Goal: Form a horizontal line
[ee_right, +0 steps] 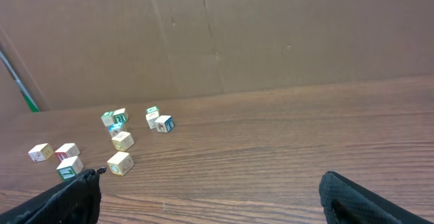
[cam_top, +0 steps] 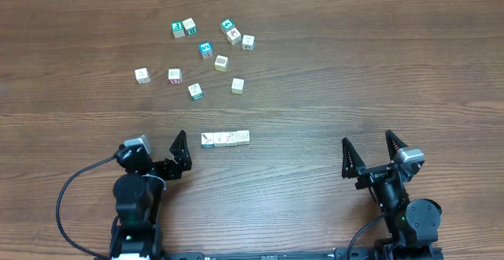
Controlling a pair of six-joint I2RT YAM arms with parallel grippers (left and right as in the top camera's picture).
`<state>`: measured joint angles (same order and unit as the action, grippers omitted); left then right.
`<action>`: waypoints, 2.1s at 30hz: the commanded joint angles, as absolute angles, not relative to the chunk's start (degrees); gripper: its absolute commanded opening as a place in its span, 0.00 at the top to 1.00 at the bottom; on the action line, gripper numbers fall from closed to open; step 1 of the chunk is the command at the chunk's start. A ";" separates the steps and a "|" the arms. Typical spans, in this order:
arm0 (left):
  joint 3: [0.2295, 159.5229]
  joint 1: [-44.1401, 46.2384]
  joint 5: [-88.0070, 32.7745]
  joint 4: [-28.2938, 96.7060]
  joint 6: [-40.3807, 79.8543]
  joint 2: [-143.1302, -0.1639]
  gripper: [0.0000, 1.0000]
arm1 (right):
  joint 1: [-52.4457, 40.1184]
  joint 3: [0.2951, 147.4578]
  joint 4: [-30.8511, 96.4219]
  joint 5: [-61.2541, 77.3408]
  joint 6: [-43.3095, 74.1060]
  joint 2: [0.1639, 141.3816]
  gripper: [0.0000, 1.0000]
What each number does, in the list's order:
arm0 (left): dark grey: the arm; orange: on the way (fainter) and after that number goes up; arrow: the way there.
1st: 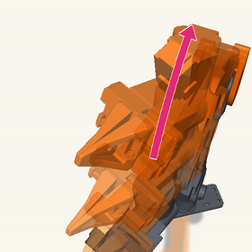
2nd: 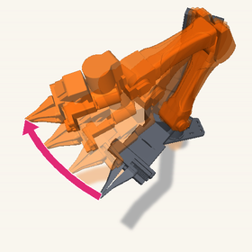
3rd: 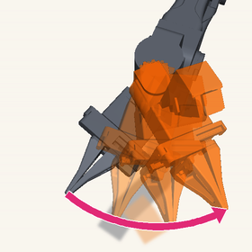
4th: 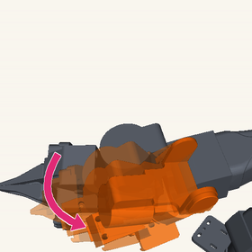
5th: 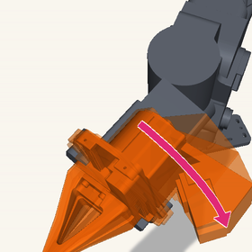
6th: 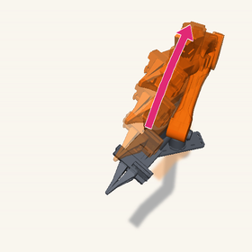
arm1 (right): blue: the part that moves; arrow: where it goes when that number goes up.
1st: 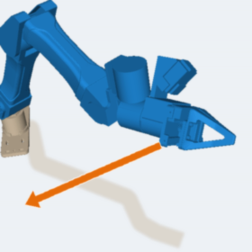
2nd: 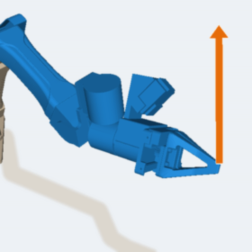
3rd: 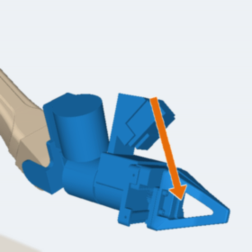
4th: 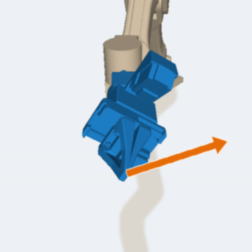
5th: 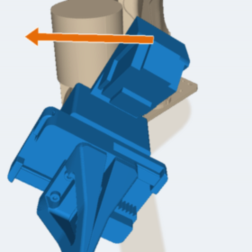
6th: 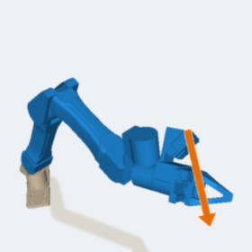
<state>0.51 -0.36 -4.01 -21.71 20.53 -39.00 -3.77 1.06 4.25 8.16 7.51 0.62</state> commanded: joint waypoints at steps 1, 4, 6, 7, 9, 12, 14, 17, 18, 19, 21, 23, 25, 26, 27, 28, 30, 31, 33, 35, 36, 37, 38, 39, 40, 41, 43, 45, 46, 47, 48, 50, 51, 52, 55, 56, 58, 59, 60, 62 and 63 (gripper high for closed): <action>0.30 0.03 -2.70 -17.80 19.22 -32.75 0.01 | -3.51 0.45 3.99 8.21 7.62 0.16 0.00; 0.30 0.03 -2.28 -12.62 19.18 -27.88 0.00 | -3.51 0.45 3.99 8.21 7.62 0.16 0.00; 0.30 0.03 -2.31 -10.46 19.03 -25.93 0.01 | -3.51 0.45 3.99 8.21 7.62 0.16 0.00; 0.30 0.03 -2.33 -10.09 19.03 -25.65 0.00 | -3.51 0.45 3.99 8.21 7.62 0.16 0.00; 0.27 0.03 -2.37 -9.08 18.83 -24.69 0.00 | -3.51 0.45 3.99 8.21 7.62 0.16 0.00; 0.27 0.03 -1.98 -5.67 18.41 -21.69 0.00 | -3.51 0.45 3.99 8.21 7.64 0.16 0.00; 0.27 0.03 -1.41 -2.28 17.74 -18.61 0.01 | -3.51 0.45 3.99 8.21 7.62 0.16 0.00; 0.27 0.03 0.27 4.03 17.72 -12.51 0.00 | -3.51 0.45 3.99 8.21 7.62 0.16 0.00; 0.27 0.03 0.27 4.43 16.69 -10.37 0.01 | -3.51 0.45 3.99 8.21 7.62 0.16 0.00; 0.27 0.03 -0.03 4.47 15.51 -8.71 0.00 | -3.51 0.45 3.99 8.21 7.62 0.16 0.00; 0.27 0.03 0.01 4.49 15.16 -5.67 0.01 | -3.51 0.45 3.99 8.21 7.62 0.16 0.00; 0.27 0.03 0.01 4.54 15.14 -3.18 0.01 | -3.51 0.45 3.99 8.21 7.62 0.16 0.00; 0.27 0.03 -0.01 4.56 15.14 -0.60 0.01 | -3.51 0.45 3.99 8.21 7.62 0.16 0.00; 0.27 0.05 -0.01 4.49 15.14 -0.01 0.00 | -3.51 0.45 3.99 8.21 7.62 0.16 0.00; 0.27 0.05 0.01 4.56 15.16 -0.16 0.00 | -3.51 0.45 3.99 8.21 7.62 0.16 0.00; 0.27 0.05 -0.05 4.60 15.11 -0.23 0.00 | -3.51 0.45 3.99 8.21 7.62 0.16 0.00; 0.27 0.05 -0.01 4.58 15.07 -0.19 0.00 | -3.51 0.45 3.99 8.21 7.62 0.16 0.00; 0.27 0.05 -0.05 4.56 14.72 -0.19 0.00 | -3.51 0.45 3.99 8.21 7.62 0.16 0.00; 0.27 0.03 -0.03 4.58 14.13 -0.19 0.01 | -3.51 0.45 3.99 8.21 7.62 0.16 0.00; 0.27 0.03 -0.01 4.58 13.39 -0.19 0.00 | -3.51 0.45 3.99 8.21 7.62 0.16 0.00; 0.27 0.03 -0.01 4.58 12.95 -0.19 0.01 | -3.51 0.45 3.99 8.21 7.62 0.16 0.00; 0.27 0.03 -0.03 4.58 12.49 -0.19 0.00 | -3.51 0.45 3.99 8.21 7.62 0.16 0.00; 0.27 0.03 -0.03 4.58 12.12 -0.19 0.01 | -3.51 0.45 3.99 8.21 7.62 0.16 0.00; 0.27 0.03 -0.03 4.58 11.73 -0.19 0.00 | -3.51 0.45 3.99 8.21 7.62 0.16 0.00; 0.27 0.03 -0.01 4.60 11.29 -0.19 0.00 | -3.51 0.45 3.99 8.21 7.62 0.16 0.00; 0.27 0.03 -0.03 4.60 10.94 -0.19 0.00 | -3.51 0.45 3.99 8.21 7.62 0.16 0.00; 0.27 0.03 -0.03 4.64 10.15 -0.19 0.01 | -3.51 0.45 3.99 8.21 7.62 0.16 0.00; 0.27 0.03 -0.03 4.64 8.25 -0.19 0.00 | -3.51 0.45 3.99 8.21 7.62 0.16 0.00; 0.27 0.03 -0.03 4.64 6.98 -0.19 0.01 | -3.51 0.45 3.99 8.21 7.62 0.16 0.00; 0.27 0.03 -0.03 4.64 5.89 -0.19 0.00 | -3.51 0.45 3.99 8.21 7.62 0.16 0.00; 0.27 0.03 -0.03 4.62 5.13 -0.19 0.00 | -3.51 0.45 3.99 8.21 7.62 0.16 0.00; 0.27 0.03 -0.01 4.51 5.10 -0.19 0.01 | -3.51 0.45 3.99 8.21 7.62 0.16 0.00; 0.27 0.03 0.01 4.47 5.10 -0.19 0.01 | -3.51 0.45 3.99 8.21 7.62 0.16 0.00; 0.27 0.03 0.01 4.47 5.10 -0.19 0.00 | -3.51 0.45 3.99 8.21 7.62 0.16 0.00; 0.27 0.03 0.01 4.47 5.10 -0.21 0.00 | -3.51 0.45 3.99 8.21 7.62 0.16 0.00; 0.27 0.03 0.01 4.47 5.10 -0.21 0.00 | -3.51 0.45 3.99 8.21 7.62 0.16 0.00; 0.27 0.03 0.01 4.47 5.10 -0.23 0.00 | -3.51 0.45 3.99 8.21 7.62 0.16 0.00; 0.27 0.03 0.01 4.47 5.10 -0.23 0.00 | -3.51 0.45 3.99 8.21 7.62 0.16 0.00; 0.27 0.03 0.01 4.47 5.10 -0.23 0.01 | -3.51 0.45 3.99 8.21 7.62 0.16 0.00; 0.27 0.03 0.01 4.47 5.10 -0.23 0.00 | -3.51 0.45 3.99 8.21 7.62 0.16 0.00; 0.27 0.03 0.01 4.47 5.10 -0.23 0.01 | -3.51 0.45 3.99 8.21 7.62 0.16 0.00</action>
<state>0.49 -0.36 -0.58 4.40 6.83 -0.91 -3.77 1.06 4.23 8.12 7.49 0.62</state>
